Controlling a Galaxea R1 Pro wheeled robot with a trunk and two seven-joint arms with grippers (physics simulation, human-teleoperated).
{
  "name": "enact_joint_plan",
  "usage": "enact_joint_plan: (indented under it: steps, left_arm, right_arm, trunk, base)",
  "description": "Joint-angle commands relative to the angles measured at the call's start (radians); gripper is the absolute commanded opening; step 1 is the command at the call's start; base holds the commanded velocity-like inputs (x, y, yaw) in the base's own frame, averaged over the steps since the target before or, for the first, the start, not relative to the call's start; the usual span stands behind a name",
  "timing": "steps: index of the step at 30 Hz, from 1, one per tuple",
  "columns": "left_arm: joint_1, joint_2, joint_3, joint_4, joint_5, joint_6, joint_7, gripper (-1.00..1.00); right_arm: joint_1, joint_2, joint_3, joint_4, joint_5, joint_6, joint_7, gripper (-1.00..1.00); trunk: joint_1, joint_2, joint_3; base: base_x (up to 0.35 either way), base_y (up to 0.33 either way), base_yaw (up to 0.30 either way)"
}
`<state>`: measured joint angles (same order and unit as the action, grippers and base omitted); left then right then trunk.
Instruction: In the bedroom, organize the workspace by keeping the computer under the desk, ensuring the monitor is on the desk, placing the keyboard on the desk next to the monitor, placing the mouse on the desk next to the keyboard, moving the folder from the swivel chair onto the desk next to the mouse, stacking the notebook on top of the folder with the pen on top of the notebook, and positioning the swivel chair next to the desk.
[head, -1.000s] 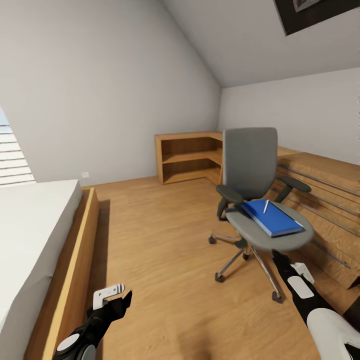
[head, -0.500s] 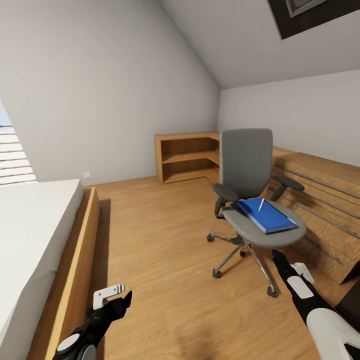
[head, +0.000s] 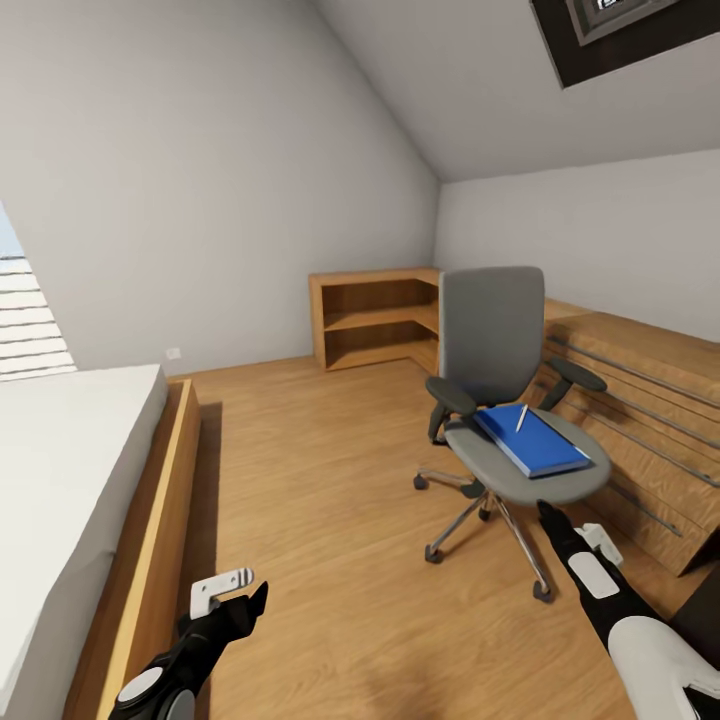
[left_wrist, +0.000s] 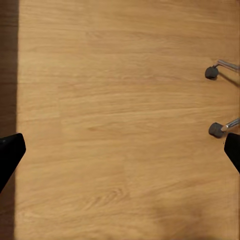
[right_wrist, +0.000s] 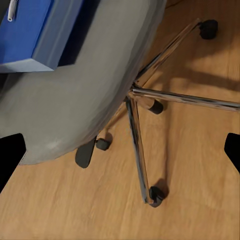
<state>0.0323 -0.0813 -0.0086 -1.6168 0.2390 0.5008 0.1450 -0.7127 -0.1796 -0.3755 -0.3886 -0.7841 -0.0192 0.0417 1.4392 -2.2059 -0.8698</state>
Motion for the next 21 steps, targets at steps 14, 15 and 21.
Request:
enact_joint_plan:
  steps: [14,15,21]
  left_arm:
    - [0.000,0.000,0.001,-0.002,0.009,0.001,0.041,1.00]
    - [0.000,0.000,0.001,-0.002,0.009,0.001,0.049,1.00]
    - [0.000,0.000,-0.002,-0.002,0.010,0.002,0.092,1.00]
  right_arm:
    - [-0.001,0.001,0.000,0.002,0.001,-0.006,0.001,1.00]
    - [-0.001,0.001,0.001,0.002,0.001,-0.006,0.001,1.00]
    - [-0.001,0.001,0.002,0.002,0.002,-0.007,0.001,1.00]
  trunk:
    - [-0.054,0.098,0.043]
    - [-0.058,0.105,0.046]
    - [-0.081,0.147,0.065]
  base:
    - [0.000,0.000,0.000]
    - [0.000,0.000,0.000]
    - [-0.121,0.000,0.000]
